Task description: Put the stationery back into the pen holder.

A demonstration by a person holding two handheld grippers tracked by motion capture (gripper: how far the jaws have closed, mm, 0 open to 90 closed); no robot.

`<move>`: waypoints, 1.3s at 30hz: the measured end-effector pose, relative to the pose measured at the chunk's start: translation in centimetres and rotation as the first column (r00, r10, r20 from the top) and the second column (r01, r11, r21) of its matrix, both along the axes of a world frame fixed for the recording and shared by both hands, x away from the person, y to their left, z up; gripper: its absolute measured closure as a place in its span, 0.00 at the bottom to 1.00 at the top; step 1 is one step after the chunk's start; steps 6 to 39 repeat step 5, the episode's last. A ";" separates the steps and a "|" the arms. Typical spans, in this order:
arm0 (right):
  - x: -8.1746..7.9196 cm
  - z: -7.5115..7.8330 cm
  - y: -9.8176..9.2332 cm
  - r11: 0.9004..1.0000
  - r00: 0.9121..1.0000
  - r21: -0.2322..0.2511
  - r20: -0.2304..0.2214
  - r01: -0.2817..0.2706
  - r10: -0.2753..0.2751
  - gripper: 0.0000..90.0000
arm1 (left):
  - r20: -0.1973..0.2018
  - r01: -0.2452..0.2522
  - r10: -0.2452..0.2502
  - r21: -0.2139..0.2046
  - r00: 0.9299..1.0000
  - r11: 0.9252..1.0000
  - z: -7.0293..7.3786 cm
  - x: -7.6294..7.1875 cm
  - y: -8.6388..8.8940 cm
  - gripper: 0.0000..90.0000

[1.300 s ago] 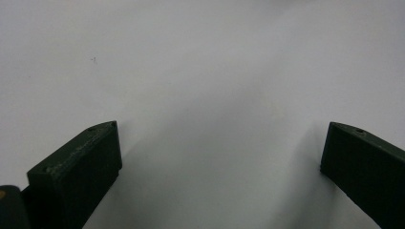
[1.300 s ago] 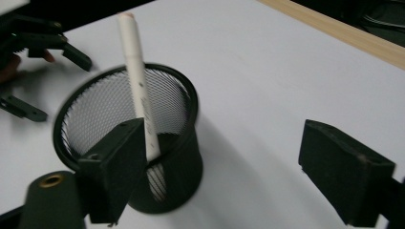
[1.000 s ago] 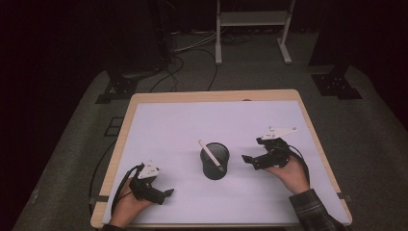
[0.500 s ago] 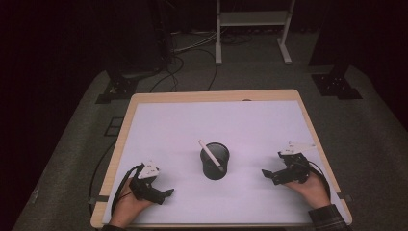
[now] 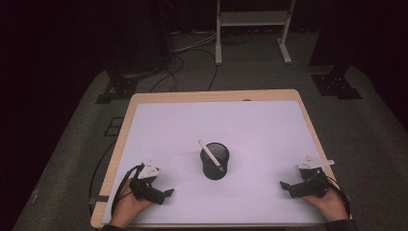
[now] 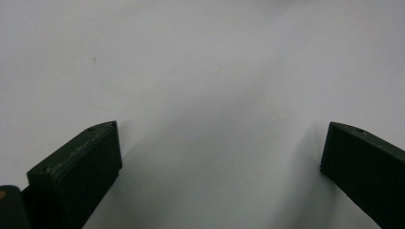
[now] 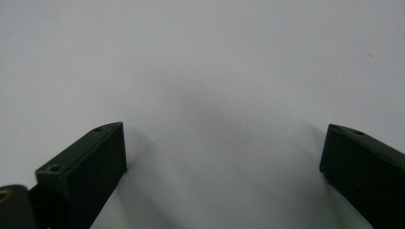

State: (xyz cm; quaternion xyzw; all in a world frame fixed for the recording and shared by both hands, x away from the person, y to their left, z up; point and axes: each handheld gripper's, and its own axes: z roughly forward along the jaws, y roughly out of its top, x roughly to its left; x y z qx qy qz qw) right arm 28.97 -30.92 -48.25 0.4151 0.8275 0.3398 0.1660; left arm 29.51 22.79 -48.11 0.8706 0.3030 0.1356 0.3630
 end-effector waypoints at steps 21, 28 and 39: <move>0.0 -0.1 0.0 1.000 1.000 -0.007 0.006 -0.002 0.002 0.01 | 0.001 -0.001 0.001 0.001 1.000 1.000 0.0 0.0 0.0 0.00; 0.0 -0.1 0.0 1.000 1.000 -0.007 0.006 -0.002 0.002 0.01 | 0.001 -0.001 0.001 0.001 1.000 1.000 0.0 0.0 0.0 0.00; 0.0 -0.1 0.0 1.000 1.000 -0.007 0.006 -0.002 0.002 0.01 | 0.001 -0.001 0.001 0.001 1.000 1.000 0.0 0.0 0.0 0.00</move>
